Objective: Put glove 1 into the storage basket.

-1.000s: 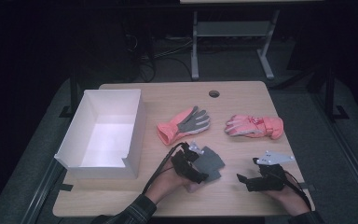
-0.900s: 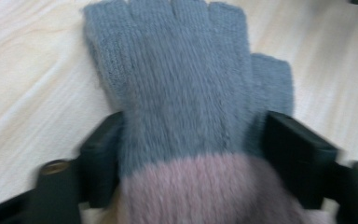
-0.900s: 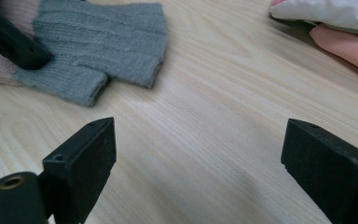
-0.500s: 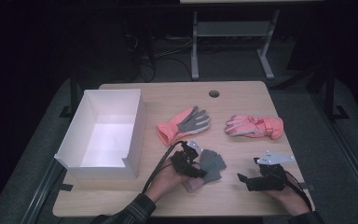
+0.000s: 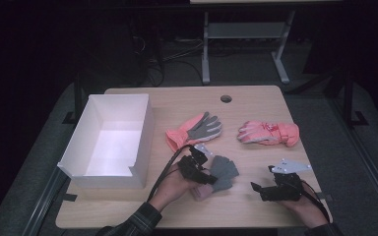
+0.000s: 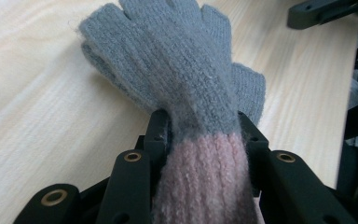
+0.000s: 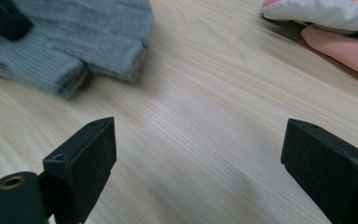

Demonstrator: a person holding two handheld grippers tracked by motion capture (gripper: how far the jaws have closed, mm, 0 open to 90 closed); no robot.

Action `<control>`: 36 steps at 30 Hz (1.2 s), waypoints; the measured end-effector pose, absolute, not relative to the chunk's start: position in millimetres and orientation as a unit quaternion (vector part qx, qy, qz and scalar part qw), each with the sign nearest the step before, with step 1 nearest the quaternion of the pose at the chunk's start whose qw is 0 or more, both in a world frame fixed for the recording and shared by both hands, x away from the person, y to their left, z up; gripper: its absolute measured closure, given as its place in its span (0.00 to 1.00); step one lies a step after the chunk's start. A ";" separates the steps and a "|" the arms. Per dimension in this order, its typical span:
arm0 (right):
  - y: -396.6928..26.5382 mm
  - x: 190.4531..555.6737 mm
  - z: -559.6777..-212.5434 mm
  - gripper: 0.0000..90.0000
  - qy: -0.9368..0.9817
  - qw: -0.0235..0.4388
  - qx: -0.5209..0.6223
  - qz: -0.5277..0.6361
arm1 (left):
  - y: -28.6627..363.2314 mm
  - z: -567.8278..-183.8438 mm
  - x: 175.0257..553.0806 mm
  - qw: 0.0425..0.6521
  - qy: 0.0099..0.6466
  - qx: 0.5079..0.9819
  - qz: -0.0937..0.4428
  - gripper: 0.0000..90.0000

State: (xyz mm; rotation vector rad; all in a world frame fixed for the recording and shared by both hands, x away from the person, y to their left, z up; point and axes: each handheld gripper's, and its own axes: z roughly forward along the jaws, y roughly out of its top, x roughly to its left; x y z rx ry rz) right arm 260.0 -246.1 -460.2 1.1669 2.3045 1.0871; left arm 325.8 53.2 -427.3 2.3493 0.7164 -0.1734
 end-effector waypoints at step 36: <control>-246.4 260.1 -461.6 0.11 0.807 0.174 0.416 0.382 | 141.9 -318.6 344.4 0.371 0.335 0.866 -0.001 0.71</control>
